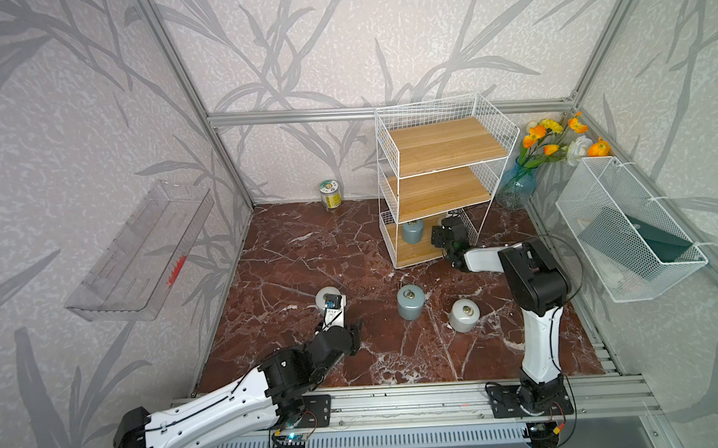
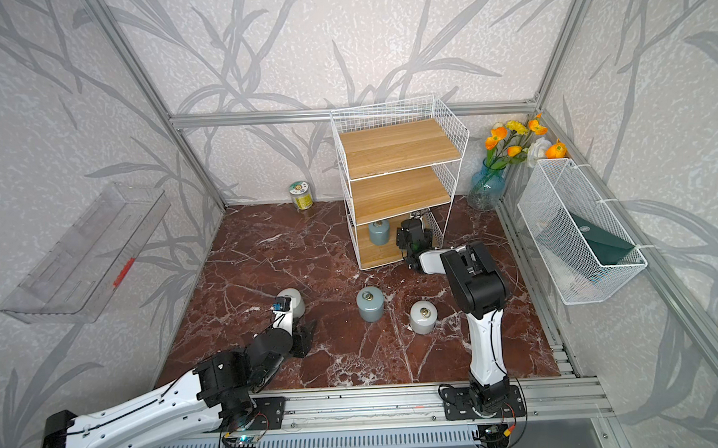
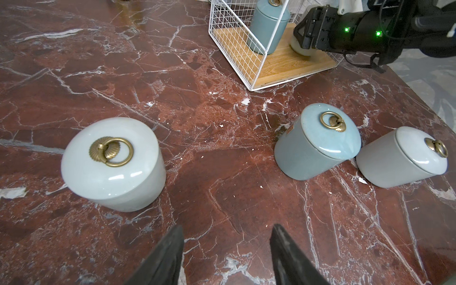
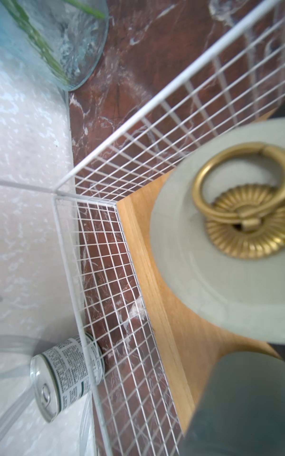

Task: Remove the tea canisters from the shelf
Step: Pick up the tea canister from the shelf, then place the tea canister at the center of the board.

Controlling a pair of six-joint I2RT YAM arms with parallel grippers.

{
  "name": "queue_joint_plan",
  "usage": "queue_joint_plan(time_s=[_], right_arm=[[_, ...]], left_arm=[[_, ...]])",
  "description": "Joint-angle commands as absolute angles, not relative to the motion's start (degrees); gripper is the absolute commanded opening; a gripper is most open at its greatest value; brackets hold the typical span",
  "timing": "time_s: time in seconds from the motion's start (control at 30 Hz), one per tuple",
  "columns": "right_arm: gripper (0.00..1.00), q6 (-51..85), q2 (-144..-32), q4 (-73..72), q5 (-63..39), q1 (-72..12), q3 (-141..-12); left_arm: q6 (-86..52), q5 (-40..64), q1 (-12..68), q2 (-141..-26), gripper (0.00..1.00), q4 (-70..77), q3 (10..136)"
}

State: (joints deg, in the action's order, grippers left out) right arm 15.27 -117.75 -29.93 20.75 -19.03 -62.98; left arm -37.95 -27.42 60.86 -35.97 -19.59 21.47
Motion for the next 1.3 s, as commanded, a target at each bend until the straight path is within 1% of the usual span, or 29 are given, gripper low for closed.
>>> queue_joint_plan(time_s=[0.0,0.07,0.17,0.3,0.47,0.6,0.7,0.83,1.03,1.17,1.27], right_arm=[[0.72,16.2,-111.4,-37.1,18.7,-19.3,-58.3],[0.71,15.5,-108.6,-39.1,16.1,-19.6,-55.0],[0.71,15.5,-104.0,-37.7,12.5,-20.1,-51.8],[0.71,13.7,-96.3,-35.0,11.7,-22.0,-47.2],[0.71,11.5,-87.7,-26.1,6.2,-26.0,-43.9],[0.71,10.4,-81.9,-20.5,8.7,-30.0,-40.5],[0.71,11.5,-74.8,-18.2,9.9,-32.7,-36.8],[0.71,9.0,-64.0,-11.2,16.0,-40.6,-35.1],[0.72,11.6,-50.4,2.1,22.7,-50.1,-32.1],[0.72,14.9,-42.7,6.9,22.6,-54.6,-28.4],[0.73,17.6,-40.5,7.5,21.0,-57.5,-26.2]], left_arm=[[-38.5,-28.1,60.6,-36.2,0.58,-18.6,20.9],[-38.6,-27.7,60.6,-36.3,0.58,-18.3,20.8],[-38.7,-27.3,60.5,-36.3,0.58,-17.6,20.5],[-39.3,-26.8,60.4,-36.3,0.58,-17.2,20.2],[-39.4,-26.4,60.5,-36.3,0.58,-16.0,19.8],[-39.2,-26.0,60.5,-36.3,0.57,-16.2,20.1],[-39.4,-25.7,60.5,-36.0,0.57,-16.5,20.2],[-39.6,-25.5,60.4,-35.5,0.57,-16.3,19.6],[-39.2,-26.2,60.4,-34.9,0.57,-15.8,19.3],[-38.8,-26.3,60.3,-34.9,0.57,-16.2,19.7],[-38.8,-26.7,60.4,-34.9,0.58,-16.1,19.5]])
